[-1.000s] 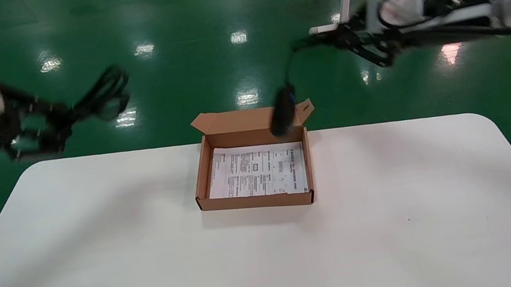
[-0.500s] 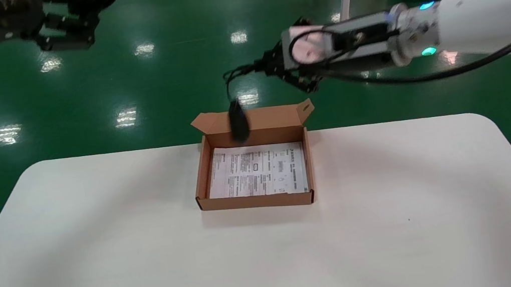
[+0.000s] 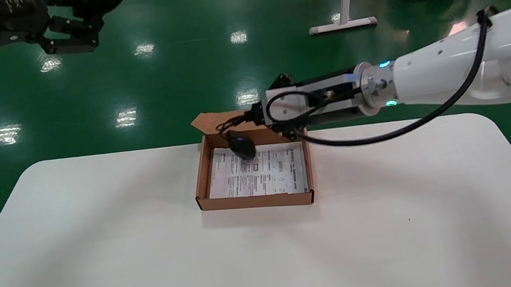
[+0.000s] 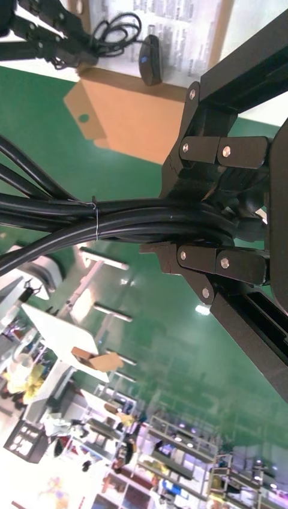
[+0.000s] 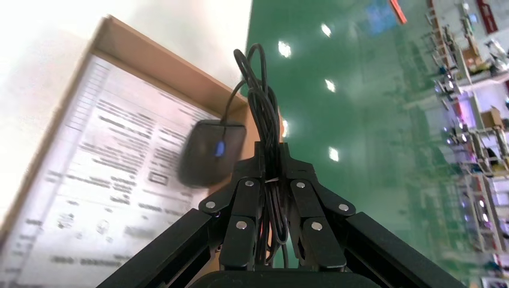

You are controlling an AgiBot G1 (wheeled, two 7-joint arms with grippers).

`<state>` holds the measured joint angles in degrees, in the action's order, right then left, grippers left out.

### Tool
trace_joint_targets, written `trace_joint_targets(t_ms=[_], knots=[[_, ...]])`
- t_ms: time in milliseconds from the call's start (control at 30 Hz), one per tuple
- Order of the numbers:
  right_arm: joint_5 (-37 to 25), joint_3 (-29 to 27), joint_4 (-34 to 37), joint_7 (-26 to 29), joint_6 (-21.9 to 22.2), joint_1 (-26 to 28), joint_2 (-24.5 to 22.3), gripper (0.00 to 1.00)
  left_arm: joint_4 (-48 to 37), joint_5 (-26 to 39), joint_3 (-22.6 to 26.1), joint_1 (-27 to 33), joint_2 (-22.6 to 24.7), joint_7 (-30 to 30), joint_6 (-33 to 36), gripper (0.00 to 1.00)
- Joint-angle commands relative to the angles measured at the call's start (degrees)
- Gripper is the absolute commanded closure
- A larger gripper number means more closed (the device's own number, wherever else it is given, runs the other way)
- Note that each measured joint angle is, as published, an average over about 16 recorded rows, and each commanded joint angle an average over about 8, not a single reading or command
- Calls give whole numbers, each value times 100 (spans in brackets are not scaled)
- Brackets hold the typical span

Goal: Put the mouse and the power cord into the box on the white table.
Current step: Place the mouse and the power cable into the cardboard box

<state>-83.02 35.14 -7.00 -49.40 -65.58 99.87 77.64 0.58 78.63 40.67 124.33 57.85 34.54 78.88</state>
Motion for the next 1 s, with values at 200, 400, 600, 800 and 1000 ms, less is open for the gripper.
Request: trace_joint_targets(t_ms=[200, 400, 600, 800, 1000], knots=[[-55, 210, -283, 122, 8, -292, 40, 91, -41, 92, 64, 1, -38, 9, -72, 100], [-63, 421, -468, 342, 70, -424, 33, 53, -40, 150, 104, 12, -83, 39, -52, 100], [10, 566, -572, 461, 127, -445, 22, 4, -37, 200, 138, 11, -104, 59, 26, 100], [103, 684, -609, 500, 164, -447, 15, 0, -28, 307, 213, 4, -93, 69, 149, 100], [205, 783, -613, 518, 192, -435, 6, 0, -18, 403, 280, -20, -50, 86, 254, 100]])
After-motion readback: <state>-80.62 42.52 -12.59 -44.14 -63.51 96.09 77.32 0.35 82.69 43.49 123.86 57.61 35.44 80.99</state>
